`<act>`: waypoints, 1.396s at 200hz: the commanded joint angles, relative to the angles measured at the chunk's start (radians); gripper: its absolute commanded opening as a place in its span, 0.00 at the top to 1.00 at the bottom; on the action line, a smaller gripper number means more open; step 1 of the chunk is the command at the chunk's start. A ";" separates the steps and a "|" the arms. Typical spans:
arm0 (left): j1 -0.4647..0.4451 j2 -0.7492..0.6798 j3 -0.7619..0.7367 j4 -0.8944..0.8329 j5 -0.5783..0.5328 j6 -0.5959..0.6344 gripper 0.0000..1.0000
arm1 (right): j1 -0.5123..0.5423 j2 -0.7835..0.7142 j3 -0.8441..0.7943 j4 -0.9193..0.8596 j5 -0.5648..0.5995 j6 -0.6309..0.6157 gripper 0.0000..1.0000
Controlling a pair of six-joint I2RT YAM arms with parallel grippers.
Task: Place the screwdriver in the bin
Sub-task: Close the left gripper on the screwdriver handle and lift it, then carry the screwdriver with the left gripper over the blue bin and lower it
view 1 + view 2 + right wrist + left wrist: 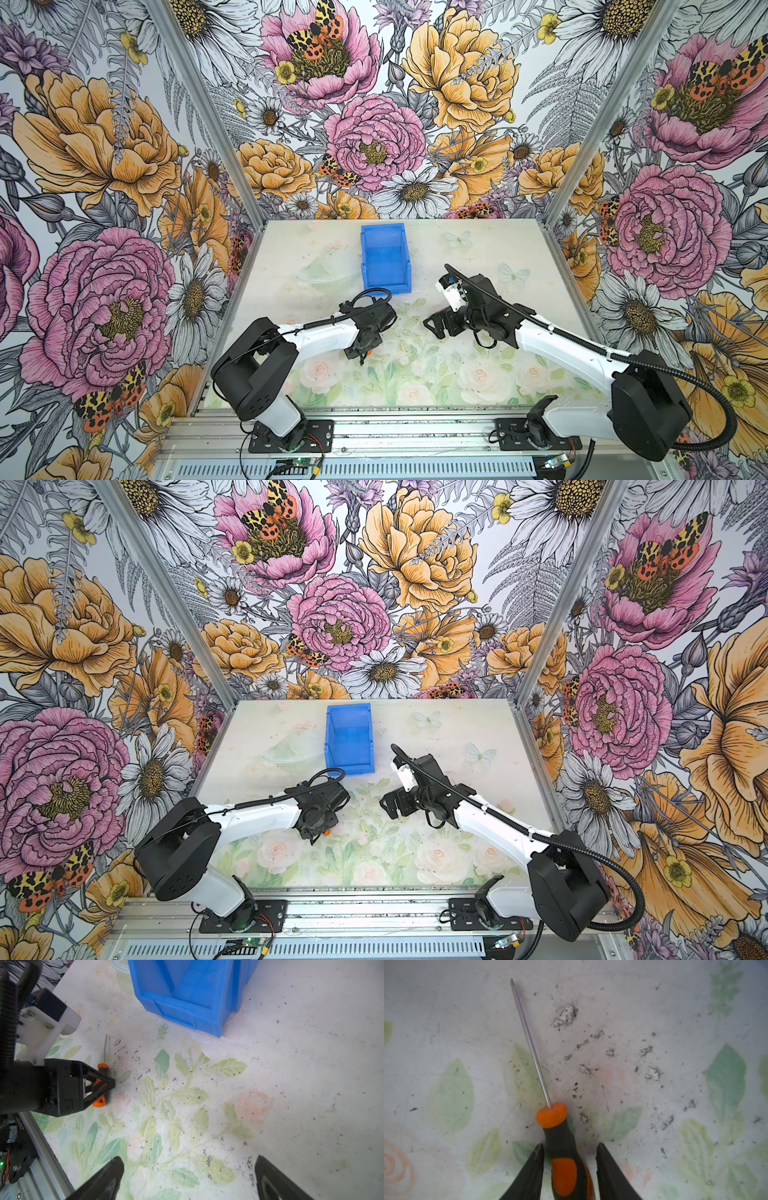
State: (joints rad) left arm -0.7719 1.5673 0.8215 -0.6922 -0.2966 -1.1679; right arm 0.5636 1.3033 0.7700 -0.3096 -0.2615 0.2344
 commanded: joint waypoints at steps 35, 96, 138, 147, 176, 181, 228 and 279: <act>-0.030 0.035 -0.001 0.009 -0.006 -0.001 0.80 | -0.058 -0.049 -0.004 0.008 0.026 0.019 0.00; -0.032 0.002 0.028 0.006 -0.013 0.022 1.00 | -0.060 -0.087 -0.008 -0.012 0.063 -0.023 0.00; -0.011 -0.025 0.062 0.005 -0.007 0.056 1.00 | -0.062 -0.097 -0.012 -0.013 0.083 -0.040 0.01; -0.009 -0.034 0.069 0.005 -0.010 0.062 1.00 | -0.066 -0.102 -0.015 -0.014 0.085 -0.040 0.01; -0.002 -0.046 0.101 -0.001 -0.012 0.110 1.00 | -0.074 -0.099 -0.014 -0.016 0.109 -0.046 0.01; -0.003 -0.048 0.107 -0.002 -0.011 0.117 1.00 | -0.078 -0.100 -0.014 -0.016 0.110 -0.046 0.01; -0.008 -0.085 0.140 -0.025 -0.017 0.156 1.00 | -0.090 -0.107 -0.014 -0.014 0.111 -0.044 0.01; -0.011 -0.138 0.201 -0.046 -0.059 0.235 1.00 | -0.098 -0.101 -0.014 -0.011 0.108 -0.041 0.00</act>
State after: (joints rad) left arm -0.7834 1.4731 0.9825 -0.7235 -0.3222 -0.9916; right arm 0.4759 1.2228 0.7570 -0.3260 -0.1635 0.2066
